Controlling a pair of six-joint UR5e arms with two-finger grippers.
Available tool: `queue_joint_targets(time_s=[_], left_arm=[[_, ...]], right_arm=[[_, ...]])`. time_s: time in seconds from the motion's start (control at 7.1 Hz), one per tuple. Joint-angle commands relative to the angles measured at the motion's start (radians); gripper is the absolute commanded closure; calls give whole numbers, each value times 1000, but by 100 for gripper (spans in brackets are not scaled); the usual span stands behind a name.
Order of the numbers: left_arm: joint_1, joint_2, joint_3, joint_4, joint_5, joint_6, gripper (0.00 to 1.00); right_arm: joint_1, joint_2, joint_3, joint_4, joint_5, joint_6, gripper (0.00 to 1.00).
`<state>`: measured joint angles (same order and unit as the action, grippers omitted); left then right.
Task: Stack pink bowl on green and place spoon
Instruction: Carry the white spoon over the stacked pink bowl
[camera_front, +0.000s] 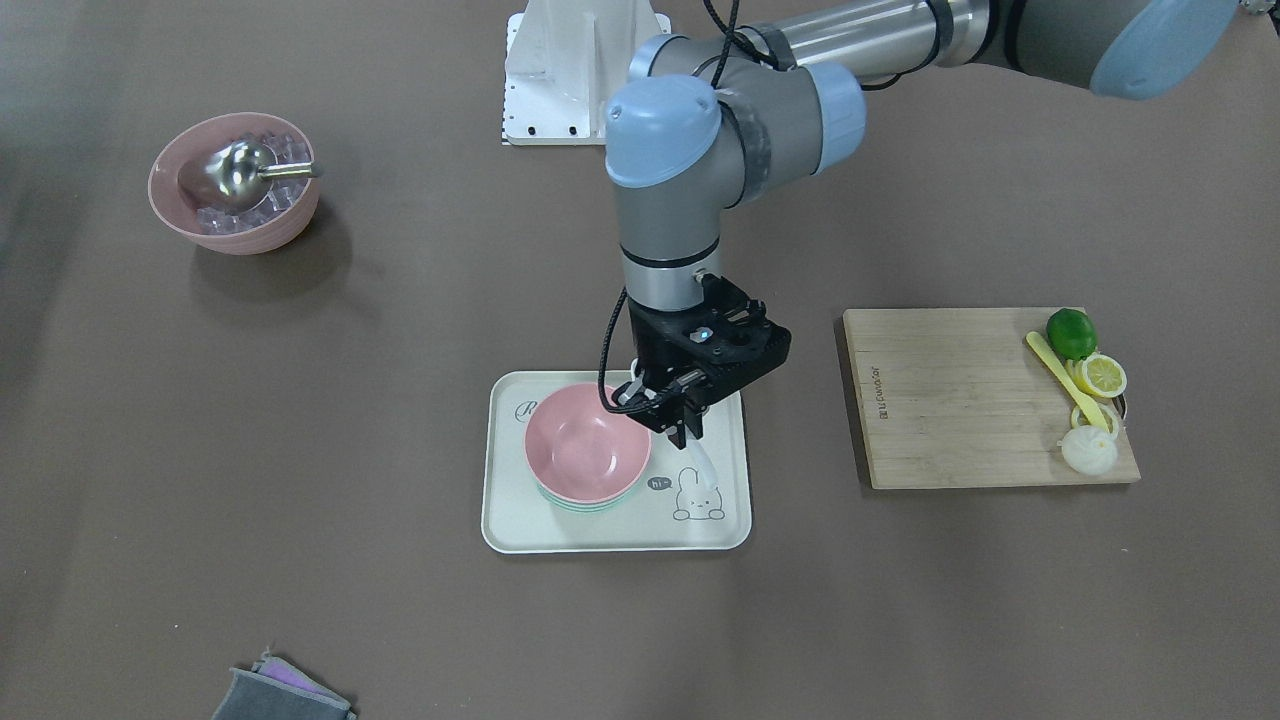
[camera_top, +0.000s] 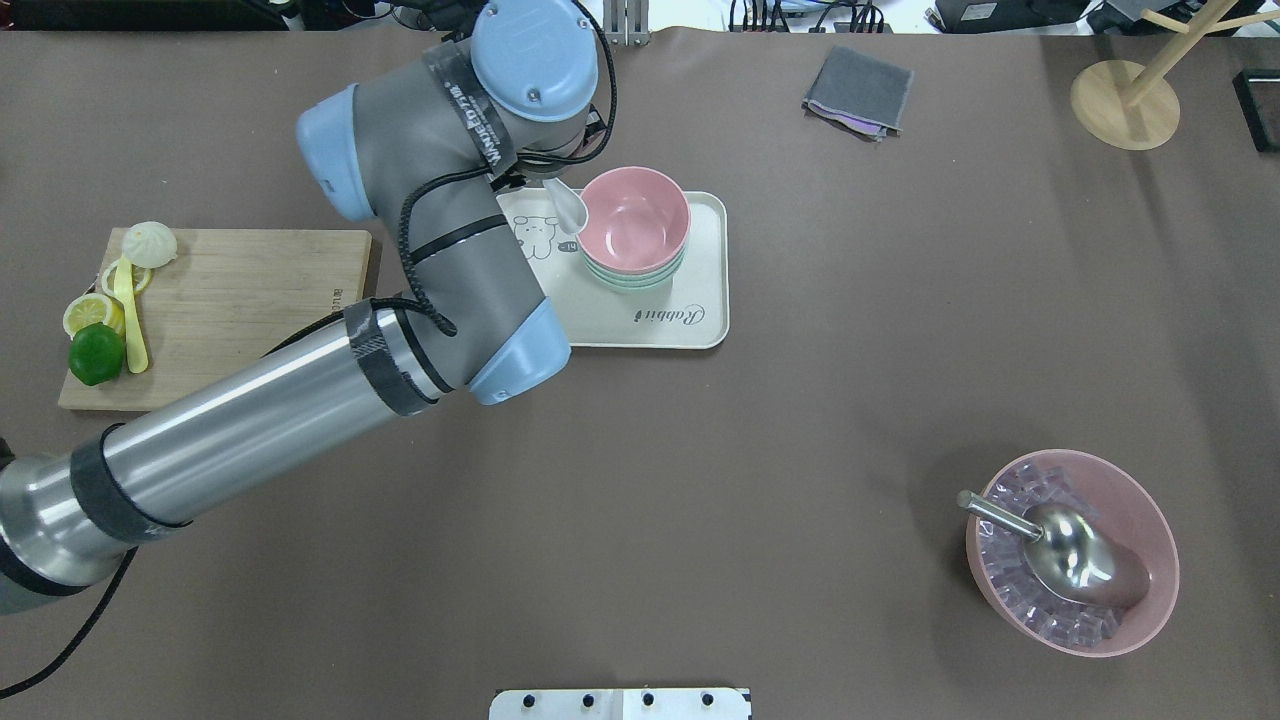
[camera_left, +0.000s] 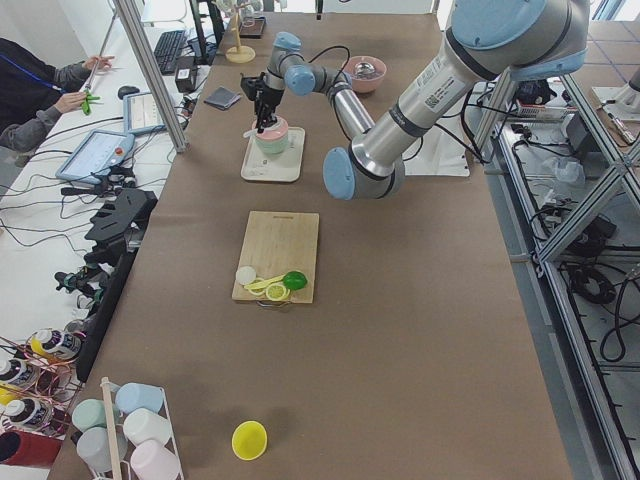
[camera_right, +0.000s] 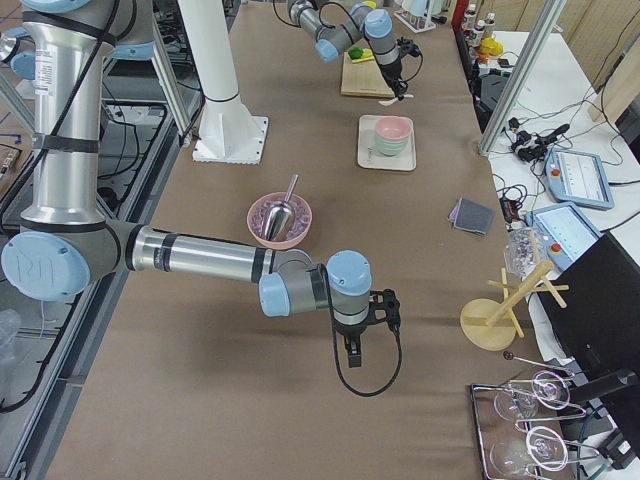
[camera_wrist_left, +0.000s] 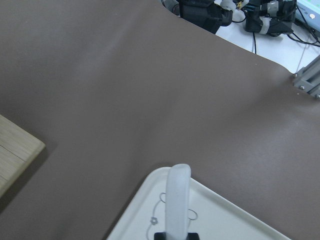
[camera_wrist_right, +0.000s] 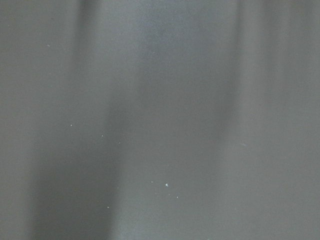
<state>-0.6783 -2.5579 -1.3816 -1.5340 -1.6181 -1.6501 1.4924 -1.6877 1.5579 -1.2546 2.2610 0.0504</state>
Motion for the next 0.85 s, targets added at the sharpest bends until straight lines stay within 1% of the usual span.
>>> queue_joint_targets(time_s=[0.0, 0.14, 0.28, 0.42, 0.56, 0.7], left_arm=[[40, -41, 73, -49, 41, -13, 100], [54, -60, 111, -76, 49, -14, 100], [66, -67, 125, -90, 63, -14, 100], [75, -67, 134, -92, 96, -16, 100], [77, -67, 136, -94, 99, -16, 100], [77, -67, 138, -106, 99, -14, 77]], right_arm=[[-1, -4, -1, 1, 2, 2, 0], [-1, -4, -1, 1, 2, 2, 0], [-1, -4, -1, 1, 2, 2, 0], [-1, -3, -1, 1, 0, 2, 0], [-1, -3, -1, 1, 0, 2, 0], [-1, -3, -1, 1, -1, 2, 0]])
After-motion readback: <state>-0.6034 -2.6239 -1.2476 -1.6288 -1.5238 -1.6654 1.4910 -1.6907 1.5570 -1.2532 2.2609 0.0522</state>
